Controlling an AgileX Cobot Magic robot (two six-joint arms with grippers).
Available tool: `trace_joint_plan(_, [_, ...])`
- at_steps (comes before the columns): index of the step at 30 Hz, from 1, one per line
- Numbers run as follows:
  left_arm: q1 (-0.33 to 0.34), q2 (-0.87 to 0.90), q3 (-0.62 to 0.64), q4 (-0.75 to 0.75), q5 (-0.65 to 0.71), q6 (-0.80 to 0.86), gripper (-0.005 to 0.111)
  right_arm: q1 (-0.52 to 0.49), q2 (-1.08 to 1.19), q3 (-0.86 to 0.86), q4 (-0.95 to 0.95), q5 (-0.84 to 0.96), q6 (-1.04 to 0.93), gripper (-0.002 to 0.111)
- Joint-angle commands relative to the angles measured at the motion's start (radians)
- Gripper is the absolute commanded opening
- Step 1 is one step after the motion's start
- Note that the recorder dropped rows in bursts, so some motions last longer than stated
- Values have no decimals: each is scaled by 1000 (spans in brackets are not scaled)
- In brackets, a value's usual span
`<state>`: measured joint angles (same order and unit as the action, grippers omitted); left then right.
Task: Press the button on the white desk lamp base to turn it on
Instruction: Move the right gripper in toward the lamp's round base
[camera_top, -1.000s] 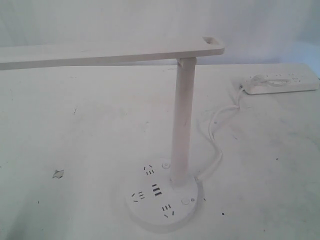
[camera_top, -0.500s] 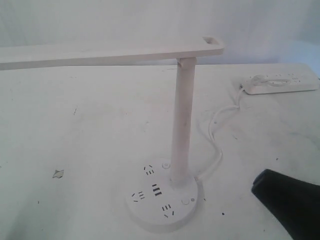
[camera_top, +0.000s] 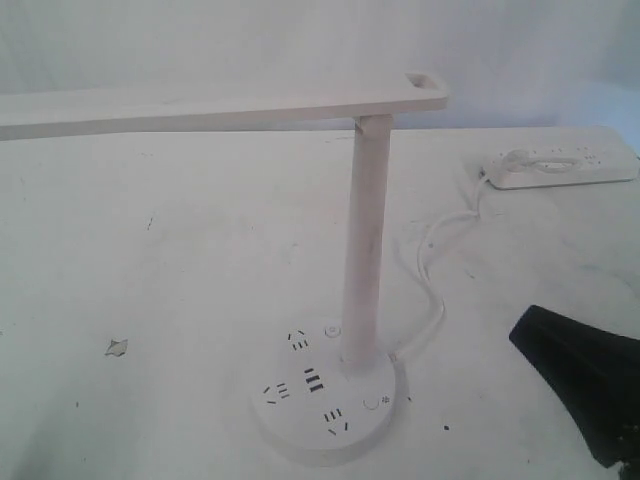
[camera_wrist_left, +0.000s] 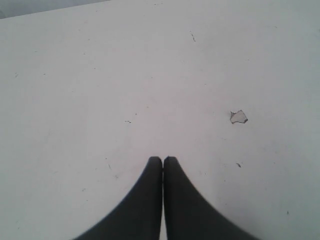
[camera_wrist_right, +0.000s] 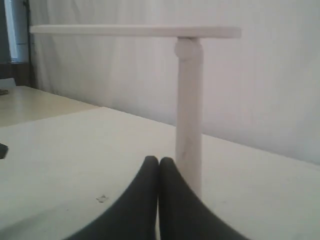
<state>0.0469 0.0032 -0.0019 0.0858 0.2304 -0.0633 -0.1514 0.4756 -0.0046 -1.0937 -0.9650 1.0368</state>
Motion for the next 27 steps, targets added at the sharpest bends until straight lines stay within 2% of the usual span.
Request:
trace_joint_plan(1, [0,-3,2,-2,2,0,0,1,122,-6,89,105,-49,0])
trace_joint_plan(8, [0,-3,2,-2,2,0,0,8,449,-82,96,103,-57,0])
trace_joint_plan(11, [0,-3,2,-2,2,0,0,56,610,-112,84,101,-100,0])
trace_joint_plan(19, [0,-3,2,-2,2,0,0,313,974,-163,253,38,-325,0])
trace_joint_plan(27, [0,-3,2,-2,2,0,0,521,1153,-163,453,-38,-509,0])
